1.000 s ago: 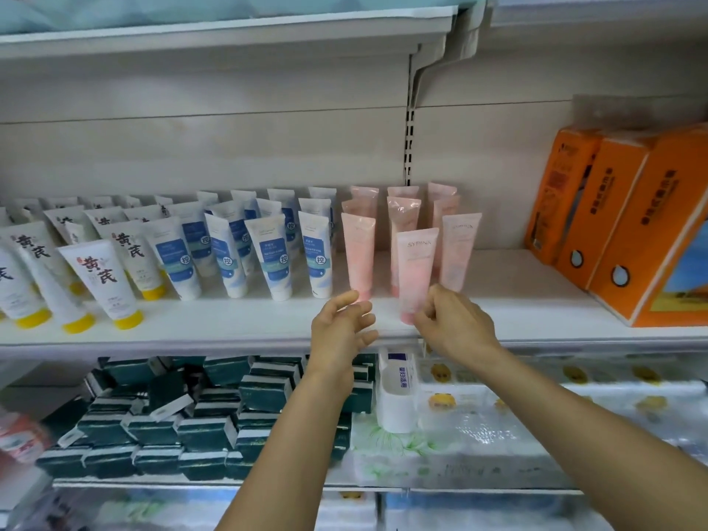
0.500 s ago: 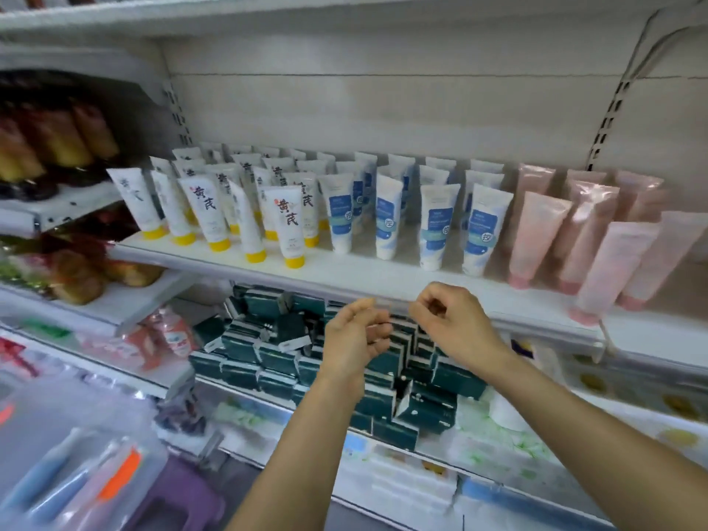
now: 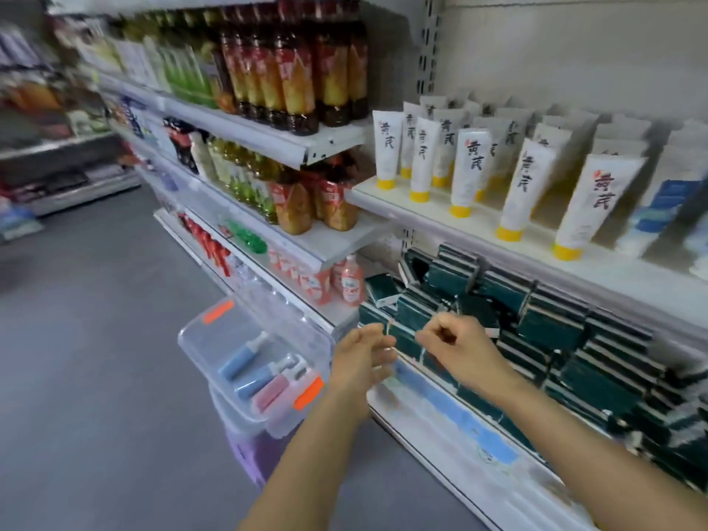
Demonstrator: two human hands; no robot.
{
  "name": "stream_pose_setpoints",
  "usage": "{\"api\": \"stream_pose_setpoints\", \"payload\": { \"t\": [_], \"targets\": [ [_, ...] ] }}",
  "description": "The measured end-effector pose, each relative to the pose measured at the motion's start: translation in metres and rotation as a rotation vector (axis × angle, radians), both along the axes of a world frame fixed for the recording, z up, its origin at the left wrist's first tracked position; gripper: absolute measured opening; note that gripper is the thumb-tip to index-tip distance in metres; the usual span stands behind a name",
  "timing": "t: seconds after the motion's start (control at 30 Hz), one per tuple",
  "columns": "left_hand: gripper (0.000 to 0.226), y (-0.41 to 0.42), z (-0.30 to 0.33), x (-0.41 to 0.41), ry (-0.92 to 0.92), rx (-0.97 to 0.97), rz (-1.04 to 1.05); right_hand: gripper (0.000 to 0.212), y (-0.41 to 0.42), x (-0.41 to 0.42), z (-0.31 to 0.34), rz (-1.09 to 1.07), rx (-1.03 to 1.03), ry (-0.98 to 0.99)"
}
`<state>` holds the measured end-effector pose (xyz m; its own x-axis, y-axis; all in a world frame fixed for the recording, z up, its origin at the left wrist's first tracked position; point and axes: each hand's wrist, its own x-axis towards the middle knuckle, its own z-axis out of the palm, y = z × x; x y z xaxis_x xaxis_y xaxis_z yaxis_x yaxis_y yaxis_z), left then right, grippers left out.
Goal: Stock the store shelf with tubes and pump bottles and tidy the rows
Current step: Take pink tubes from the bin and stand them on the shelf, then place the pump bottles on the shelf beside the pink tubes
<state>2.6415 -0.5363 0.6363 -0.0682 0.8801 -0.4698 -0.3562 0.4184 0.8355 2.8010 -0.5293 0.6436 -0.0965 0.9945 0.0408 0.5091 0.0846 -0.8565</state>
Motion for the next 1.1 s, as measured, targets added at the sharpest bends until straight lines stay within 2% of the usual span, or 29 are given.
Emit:
{"api": "stream_pose_setpoints", "payload": {
  "t": [0.1,0.23,0.43,0.6,0.87,1.1],
  "targets": [
    [0.018,0.009,-0.010,-0.054,0.016,-0.037,0.080,0.025,0.020,-0.053,-0.017,0.064,-0.067,0.024],
    [0.007,0.016,-0.022,-0.117,0.016,-0.076,0.176,0.022,0.043,-0.112,-0.033,0.158,-0.156,0.037],
    [0.009,0.043,-0.047,-0.191,0.036,-0.149,0.294,0.014,0.086,-0.186,-0.055,0.275,-0.367,0.091],
    [0.011,0.082,-0.073,-0.241,0.065,-0.208,0.348,0.021,0.137,-0.233,-0.086,0.298,-0.507,0.118],
    [0.009,0.164,-0.116,-0.309,0.072,-0.339,0.370,0.010,0.217,-0.301,-0.142,0.243,-0.775,0.215],
    [0.008,0.222,-0.176,-0.354,0.109,-0.488,0.269,0.014,0.241,-0.346,-0.208,-0.013,-1.043,0.274]
  ]
}}
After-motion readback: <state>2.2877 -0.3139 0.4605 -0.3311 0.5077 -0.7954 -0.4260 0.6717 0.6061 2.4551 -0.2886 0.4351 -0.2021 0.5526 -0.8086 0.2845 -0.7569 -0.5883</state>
